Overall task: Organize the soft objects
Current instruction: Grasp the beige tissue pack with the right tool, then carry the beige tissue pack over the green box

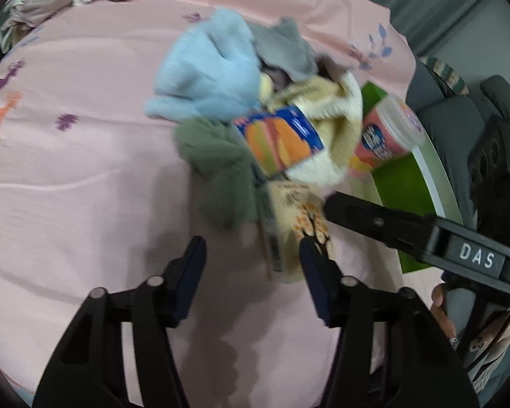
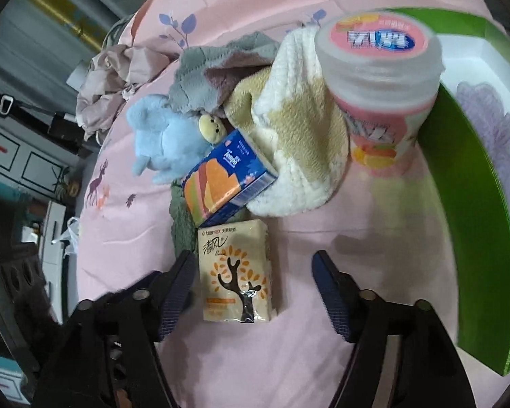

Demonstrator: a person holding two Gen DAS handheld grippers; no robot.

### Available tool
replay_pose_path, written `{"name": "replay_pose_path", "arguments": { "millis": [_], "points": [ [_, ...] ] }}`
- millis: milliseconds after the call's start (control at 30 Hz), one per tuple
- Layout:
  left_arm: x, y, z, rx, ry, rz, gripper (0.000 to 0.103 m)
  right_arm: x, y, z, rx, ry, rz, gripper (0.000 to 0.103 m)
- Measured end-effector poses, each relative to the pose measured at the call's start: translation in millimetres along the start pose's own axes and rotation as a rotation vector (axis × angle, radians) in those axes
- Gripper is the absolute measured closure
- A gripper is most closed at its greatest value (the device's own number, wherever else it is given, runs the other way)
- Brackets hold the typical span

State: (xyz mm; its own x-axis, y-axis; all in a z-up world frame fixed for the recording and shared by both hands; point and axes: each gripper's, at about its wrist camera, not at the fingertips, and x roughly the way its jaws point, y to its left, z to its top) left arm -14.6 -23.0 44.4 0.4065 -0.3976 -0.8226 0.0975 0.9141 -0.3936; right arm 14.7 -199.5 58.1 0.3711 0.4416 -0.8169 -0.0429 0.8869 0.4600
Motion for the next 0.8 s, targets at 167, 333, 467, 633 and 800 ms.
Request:
{"name": "replay_pose_path", "arguments": {
  "millis": [167, 333, 467, 633, 800],
  "points": [
    [10, -10, -2, 0.024, 0.012, 0.014, 0.064, 10, -2, -3, 0.003, 0.036, 0.014, 0.051],
    [16, -12, -2, 0.031, 0.017, -0.004, 0.069, 21, 1, -4, -0.005, 0.063, 0.006, 0.059],
    [21, -14, -2, 0.028, 0.021, -0.041, 0.079, 27, -3, -2, 0.025, 0.084, 0.029, 0.059],
    [18, -18, -2, 0.043, 0.001, -0.033, 0.080, 29, 0, -4, 0.029, 0.086, 0.036, 0.060],
    [-4, -34, 3, 0.090, -0.074, -0.038, 0.081, 7, 12, -4, -0.005, 0.011, 0.038, 0.061]
  ]
}}
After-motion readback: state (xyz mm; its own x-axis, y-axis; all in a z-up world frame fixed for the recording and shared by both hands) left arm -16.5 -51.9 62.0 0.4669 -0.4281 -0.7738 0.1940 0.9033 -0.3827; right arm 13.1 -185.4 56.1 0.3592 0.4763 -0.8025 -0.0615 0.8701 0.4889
